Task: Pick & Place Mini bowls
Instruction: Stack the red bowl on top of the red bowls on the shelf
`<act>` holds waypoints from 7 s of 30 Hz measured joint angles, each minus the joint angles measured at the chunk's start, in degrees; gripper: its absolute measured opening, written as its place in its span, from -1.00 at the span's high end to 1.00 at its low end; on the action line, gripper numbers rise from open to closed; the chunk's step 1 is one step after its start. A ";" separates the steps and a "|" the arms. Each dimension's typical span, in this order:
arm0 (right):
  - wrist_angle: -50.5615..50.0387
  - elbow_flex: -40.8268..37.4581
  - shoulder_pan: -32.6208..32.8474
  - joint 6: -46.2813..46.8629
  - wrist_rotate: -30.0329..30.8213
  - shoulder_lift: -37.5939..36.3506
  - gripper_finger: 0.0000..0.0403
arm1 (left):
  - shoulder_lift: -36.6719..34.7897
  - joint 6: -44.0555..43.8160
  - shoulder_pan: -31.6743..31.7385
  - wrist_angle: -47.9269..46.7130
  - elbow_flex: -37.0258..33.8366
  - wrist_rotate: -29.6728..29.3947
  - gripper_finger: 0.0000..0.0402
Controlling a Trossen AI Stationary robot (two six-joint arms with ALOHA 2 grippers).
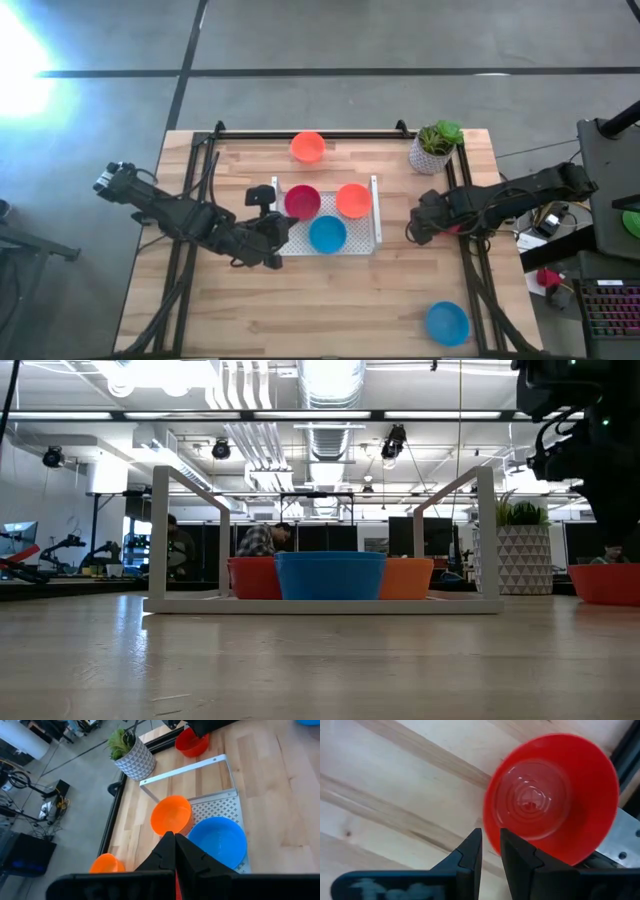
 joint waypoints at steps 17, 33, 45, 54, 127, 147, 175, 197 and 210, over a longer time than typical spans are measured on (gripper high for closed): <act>3.00 -0.10 -0.15 9.49 1.17 0.69 0.67 | -0.02 2.88 -0.17 0.42 0.00 0.00 1.00; 7.53 -4.30 -0.09 14.60 2.02 0.67 0.67 | -0.02 3.68 -0.17 0.37 0.00 0.11 1.00; 8.08 -4.69 -0.15 14.19 4.39 1.19 0.67 | -0.02 3.61 -0.17 0.36 0.00 0.60 1.00; 8.80 -5.17 -0.13 13.51 7.52 3.42 0.67 | -0.02 3.59 -0.17 0.33 0.00 0.70 1.00; 3.21 39.22 4.35 -90.42 36.25 18.11 0.96 | 0.02 5.11 6.87 24.43 0.00 -7.36 0.38; 10.86 38.94 4.39 -106.99 43.34 18.16 0.96 | 8.07 9.77 14.87 46.44 0.00 -3.66 0.37; 11.66 38.79 4.42 -107.80 43.33 18.16 0.96 | 20.07 9.72 21.77 54.06 7.76 -4.38 0.37; 11.51 38.70 4.35 -109.48 43.16 18.18 0.96 | 19.89 5.82 24.55 50.36 7.72 -1.06 0.37; 12.03 38.70 4.37 -109.33 43.09 18.20 0.95 | 19.89 5.53 25.67 48.18 7.72 -1.11 0.95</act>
